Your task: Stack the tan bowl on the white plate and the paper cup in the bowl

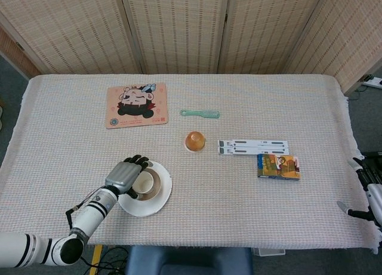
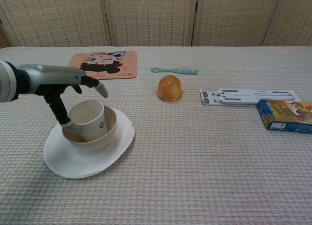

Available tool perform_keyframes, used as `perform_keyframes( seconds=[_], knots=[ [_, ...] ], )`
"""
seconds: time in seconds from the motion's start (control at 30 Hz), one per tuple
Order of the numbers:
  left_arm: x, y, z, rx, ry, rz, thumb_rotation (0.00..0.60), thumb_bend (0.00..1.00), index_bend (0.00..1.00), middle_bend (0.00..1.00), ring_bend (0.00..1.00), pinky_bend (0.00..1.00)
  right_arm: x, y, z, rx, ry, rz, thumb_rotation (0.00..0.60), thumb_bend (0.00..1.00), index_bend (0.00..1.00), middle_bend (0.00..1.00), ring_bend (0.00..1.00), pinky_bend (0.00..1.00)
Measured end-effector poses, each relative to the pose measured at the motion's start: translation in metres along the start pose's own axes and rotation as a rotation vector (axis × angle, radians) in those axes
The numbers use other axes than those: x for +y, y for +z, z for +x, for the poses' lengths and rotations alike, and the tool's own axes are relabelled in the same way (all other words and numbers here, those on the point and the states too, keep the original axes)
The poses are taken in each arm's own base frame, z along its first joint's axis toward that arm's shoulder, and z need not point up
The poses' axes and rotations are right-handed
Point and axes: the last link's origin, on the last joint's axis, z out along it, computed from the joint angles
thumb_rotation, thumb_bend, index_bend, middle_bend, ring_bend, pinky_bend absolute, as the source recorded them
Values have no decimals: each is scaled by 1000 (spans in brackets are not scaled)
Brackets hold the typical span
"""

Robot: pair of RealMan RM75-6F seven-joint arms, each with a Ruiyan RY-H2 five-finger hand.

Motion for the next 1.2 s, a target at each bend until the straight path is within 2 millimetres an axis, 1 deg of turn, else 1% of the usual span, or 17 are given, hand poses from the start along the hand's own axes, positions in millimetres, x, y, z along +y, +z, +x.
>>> perform_keyframes(
  seconds=[0.17,0.3,0.43,0.6,0.73,0.8,0.87,1.0,1.03,1.13,1.2],
  knots=[
    [5,-8,5,11,8,-4,600,198,174,126,0,162,1,0,1,2,3,0,600,213,0,0,0,0],
    [9,-23,13,35,24,-2,600,198,164,126,0,162,1,-1,1,6,4,2,600,214,0,0,0,0],
    [7,-47,28,103,33,21,600,197,154,126,0,162,0,-3,1,6,2,8,600,214,0,0,0,0],
    [-11,-78,47,244,43,71,600,198,137,125,0,162,-2,-3,0,3,-9,11,600,214,0,0,0,0],
    [-32,-107,53,364,46,94,600,197,134,125,0,162,-4,-3,-4,-2,-30,9,600,214,0,0,0,0],
    [-44,-120,52,422,47,105,600,197,134,125,0,162,-6,-2,-6,-4,-43,8,600,214,0,0,0,0],
    [-61,-137,48,493,48,126,600,197,135,125,0,162,-8,-2,-8,-3,-61,5,600,214,0,0,0,0],
    [-101,-169,29,588,62,186,600,197,135,125,0,162,-11,-1,-12,7,-98,-12,600,214,0,0,0,0],
    [-114,-178,22,605,68,206,600,197,135,125,0,162,-12,-1,-14,10,-111,-19,600,214,0,0,0,0],
    [-143,-198,3,631,87,251,600,198,135,125,0,162,-15,0,-19,17,-146,-45,600,214,0,0,0,0],
    [-157,-207,-5,647,99,264,600,198,135,125,0,162,-17,1,-22,20,-161,-58,600,214,0,0,0,0]
  ],
)
